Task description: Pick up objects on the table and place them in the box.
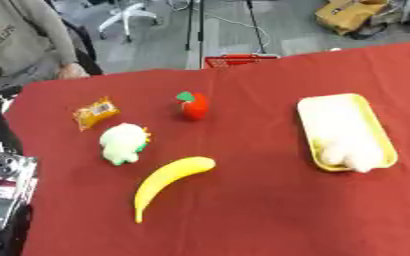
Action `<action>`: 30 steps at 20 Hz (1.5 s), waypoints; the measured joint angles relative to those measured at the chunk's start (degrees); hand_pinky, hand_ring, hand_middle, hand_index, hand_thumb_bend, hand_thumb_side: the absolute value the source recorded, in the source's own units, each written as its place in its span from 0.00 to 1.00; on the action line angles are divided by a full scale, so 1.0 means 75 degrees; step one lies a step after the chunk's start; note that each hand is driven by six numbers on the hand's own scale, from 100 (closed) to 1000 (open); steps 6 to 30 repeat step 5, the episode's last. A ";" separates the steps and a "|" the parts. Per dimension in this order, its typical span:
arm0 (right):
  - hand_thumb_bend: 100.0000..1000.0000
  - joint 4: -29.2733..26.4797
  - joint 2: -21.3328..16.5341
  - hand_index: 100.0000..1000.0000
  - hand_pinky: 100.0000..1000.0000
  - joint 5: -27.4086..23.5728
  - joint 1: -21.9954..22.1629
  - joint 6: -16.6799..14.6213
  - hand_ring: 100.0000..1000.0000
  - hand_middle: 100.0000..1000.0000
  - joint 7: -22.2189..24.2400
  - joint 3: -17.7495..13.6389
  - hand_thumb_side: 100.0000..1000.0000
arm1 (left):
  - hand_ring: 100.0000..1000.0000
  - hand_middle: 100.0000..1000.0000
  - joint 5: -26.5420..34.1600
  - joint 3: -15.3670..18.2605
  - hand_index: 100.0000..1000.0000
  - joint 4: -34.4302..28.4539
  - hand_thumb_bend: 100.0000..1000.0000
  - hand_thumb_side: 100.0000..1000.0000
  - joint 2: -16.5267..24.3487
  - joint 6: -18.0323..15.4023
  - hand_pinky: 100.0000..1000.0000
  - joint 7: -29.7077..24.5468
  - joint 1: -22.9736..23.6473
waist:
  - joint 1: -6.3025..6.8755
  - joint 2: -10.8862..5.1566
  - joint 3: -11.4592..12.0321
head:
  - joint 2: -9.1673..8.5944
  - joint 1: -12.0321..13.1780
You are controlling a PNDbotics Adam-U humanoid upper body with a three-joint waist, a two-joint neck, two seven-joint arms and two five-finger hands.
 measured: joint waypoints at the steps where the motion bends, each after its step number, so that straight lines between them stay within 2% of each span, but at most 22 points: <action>1: 0.23 0.0000 0.0000 0.71 0.55 0.0000 0.0000 0.0001 0.57 0.56 0.0001 0.0000 0.64 | 0.77 0.70 -0.0004 0.0000 0.76 -0.0001 0.58 0.91 0.0000 -0.0001 0.54 -0.0002 0.0000 | 0.0000 0.0000 0.0001 | 0.0000 0.0000; 30: 0.24 0.0000 0.0001 0.71 0.55 0.0000 0.0000 0.0002 0.57 0.56 0.0002 0.0000 0.64 | 0.77 0.70 -0.0034 -0.0002 0.76 -0.0039 0.59 0.91 0.0000 0.0014 0.54 -0.0026 -0.0001 | 0.0000 0.0000 -0.0010 | -0.0004 -0.0034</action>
